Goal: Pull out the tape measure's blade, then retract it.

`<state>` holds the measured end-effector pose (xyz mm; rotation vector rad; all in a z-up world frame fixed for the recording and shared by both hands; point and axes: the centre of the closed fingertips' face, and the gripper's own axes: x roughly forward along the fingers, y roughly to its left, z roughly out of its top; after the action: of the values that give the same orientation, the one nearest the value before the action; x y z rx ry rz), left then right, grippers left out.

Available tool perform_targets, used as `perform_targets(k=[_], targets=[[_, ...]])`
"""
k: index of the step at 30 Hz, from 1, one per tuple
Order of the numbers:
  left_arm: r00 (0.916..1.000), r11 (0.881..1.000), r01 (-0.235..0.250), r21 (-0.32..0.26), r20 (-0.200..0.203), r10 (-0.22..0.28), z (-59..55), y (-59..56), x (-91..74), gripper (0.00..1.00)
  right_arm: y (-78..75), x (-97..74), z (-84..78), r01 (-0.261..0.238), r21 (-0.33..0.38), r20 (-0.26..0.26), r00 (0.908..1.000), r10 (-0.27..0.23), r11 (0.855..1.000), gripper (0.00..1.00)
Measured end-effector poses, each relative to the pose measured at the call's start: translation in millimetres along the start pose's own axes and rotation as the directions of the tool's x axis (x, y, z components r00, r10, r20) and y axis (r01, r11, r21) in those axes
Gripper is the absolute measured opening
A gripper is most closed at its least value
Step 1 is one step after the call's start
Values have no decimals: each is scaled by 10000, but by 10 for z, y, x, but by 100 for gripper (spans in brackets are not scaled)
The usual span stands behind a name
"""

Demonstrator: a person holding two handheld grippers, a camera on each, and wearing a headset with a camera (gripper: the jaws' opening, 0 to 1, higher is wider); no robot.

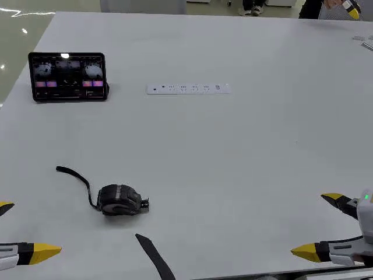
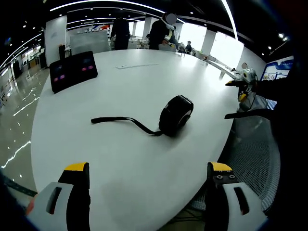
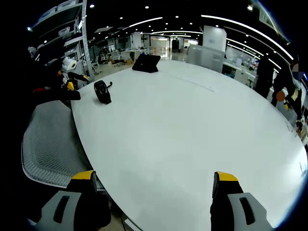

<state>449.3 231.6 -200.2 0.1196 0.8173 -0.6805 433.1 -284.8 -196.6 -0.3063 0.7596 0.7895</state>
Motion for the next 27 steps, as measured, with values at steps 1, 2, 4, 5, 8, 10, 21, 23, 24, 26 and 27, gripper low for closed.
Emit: perform_targets(k=[1,2,4,5,8,10,21,23,24,26,27], targets=[[10000,10000,-29,61,30,29,10,-2,-2,99,1,5,6,-6,-42,-2,10000,6,10000,99],[10000,10000,-14,45,32,14,17,-6,-3,99,-2,14,4,-19,-60,-10,10000,19,10000,99],[10000,10000,44,15,62,-44,42,-28,-7,99,14,22,16,-78,-92,13,10000,78,9999,99],[9996,9998,-152,139,246,148,85,3,-4,99,13,24,14,-97,-95,0,10000,97,9999,99],[9992,9999,-59,-96,407,63,141,-6,-15,99,18,25,33,-124,-59,39,9999,125,9999,99],[9991,9999,-143,-3,393,143,148,4,-11,99,25,22,59,-163,26,135,9998,163,9999,99],[9994,9999,89,84,328,-91,195,-45,-2,99,28,10,83,-236,78,214,9995,235,9997,99],[9993,9999,134,51,337,-136,205,-47,-4,99,34,14,83,-266,71,212,9994,264,9996,99],[9994,9999,128,54,333,-130,207,-46,-5,99,36,16,81,-269,65,197,9994,268,9996,99],[9993,9999,145,51,347,-146,217,-45,-10,99,38,23,80,-301,78,197,9994,299,9995,99],[9992,9999,122,71,371,-124,224,-41,-11,99,38,25,82,-305,93,208,9993,303,9995,99]])
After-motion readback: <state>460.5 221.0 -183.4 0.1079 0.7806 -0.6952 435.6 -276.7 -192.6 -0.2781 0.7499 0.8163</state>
